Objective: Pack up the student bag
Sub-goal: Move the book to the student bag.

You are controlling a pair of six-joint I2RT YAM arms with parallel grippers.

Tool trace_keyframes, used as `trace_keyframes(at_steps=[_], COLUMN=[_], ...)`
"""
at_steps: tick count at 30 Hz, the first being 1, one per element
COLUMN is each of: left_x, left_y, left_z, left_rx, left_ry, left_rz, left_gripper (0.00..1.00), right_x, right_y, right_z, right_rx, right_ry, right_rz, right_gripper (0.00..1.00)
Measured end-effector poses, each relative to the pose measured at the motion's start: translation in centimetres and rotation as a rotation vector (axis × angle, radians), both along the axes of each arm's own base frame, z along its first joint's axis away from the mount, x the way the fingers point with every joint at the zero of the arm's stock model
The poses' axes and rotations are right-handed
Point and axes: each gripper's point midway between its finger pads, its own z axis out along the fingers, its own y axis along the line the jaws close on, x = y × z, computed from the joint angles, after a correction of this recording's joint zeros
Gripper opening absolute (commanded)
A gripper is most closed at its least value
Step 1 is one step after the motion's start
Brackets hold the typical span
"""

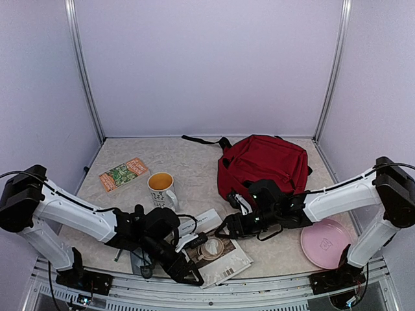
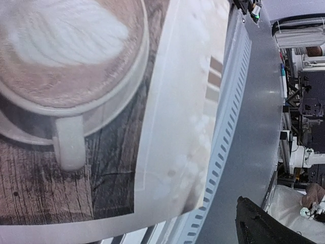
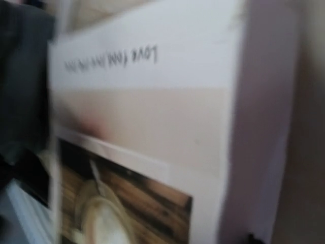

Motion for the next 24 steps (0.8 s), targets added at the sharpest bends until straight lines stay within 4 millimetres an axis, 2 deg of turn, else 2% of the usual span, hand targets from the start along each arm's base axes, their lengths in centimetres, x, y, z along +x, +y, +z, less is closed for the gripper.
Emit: trace_keyframes(at_steps=[2,4,7,9,14,18,22,24], left_x=[-0.6,-0.8,-0.1,0.7,1.7,3.2,5.6,6.5], left_y=[-0.1,0.0,-0.2,-0.3,-0.1,-0.8,-2.7,-4.0], left_z=[0.2,0.1,0.1,0.0,-0.4,-0.3,-0.2,-0.2], left_rx=[-0.007,-0.005,-0.01,-0.01,0.008,0.011,0.009,0.009], left_ry=[0.017,0.018,-0.009,-0.03,-0.051,-0.052,-0.045,-0.042], left_rz=[-0.019,-0.022,-0.001,0.024,0.06,0.092,0.127,0.128], left_gripper=[0.93,0.94,0.94,0.94,0.94,0.94,0.94,0.94], right_x=[0.3,0.6,0.7,0.7,0.4,0.3,1.1,2.6], right_y=[0.5,1.0,1.3,1.4,0.2,-1.0,-2.7,-3.7], right_z=[1.6,4.2,7.0,7.7,5.6,4.3,3.8,4.1], right_rx=[0.053,0.123,0.179,0.186,0.088,0.009,-0.088,-0.143], right_ry=[-0.041,-0.105,-0.173,-0.196,-0.178,-0.171,-0.2,-0.233], right_rz=[0.014,0.03,0.049,0.058,0.057,0.048,0.003,-0.043], right_gripper=[0.75,0.74,0.73,0.73,0.73,0.74,0.75,0.75])
